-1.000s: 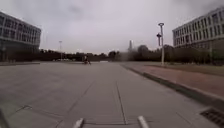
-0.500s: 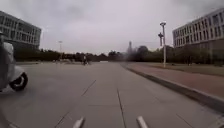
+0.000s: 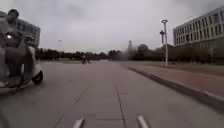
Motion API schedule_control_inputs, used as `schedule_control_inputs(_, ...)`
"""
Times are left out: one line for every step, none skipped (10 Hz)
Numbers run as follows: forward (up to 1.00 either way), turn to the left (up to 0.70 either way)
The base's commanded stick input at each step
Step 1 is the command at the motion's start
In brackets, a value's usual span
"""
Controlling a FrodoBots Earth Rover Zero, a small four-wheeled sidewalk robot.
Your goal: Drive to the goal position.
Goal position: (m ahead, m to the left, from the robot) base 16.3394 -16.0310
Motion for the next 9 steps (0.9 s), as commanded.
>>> schedule_control_inputs(0.70, 0.00)
schedule_control_inputs(0.70, 0.00)
schedule_control_inputs(0.70, 0.00)
schedule_control_inputs(0.70, 0.00)
schedule_control_inputs(0.70, 0.01)
schedule_control_inputs(0.70, 0.14)
schedule_control_inputs(0.70, 0.14)
schedule_control_inputs(0.70, 0.04)
schedule_control_inputs(0.70, 0.00)
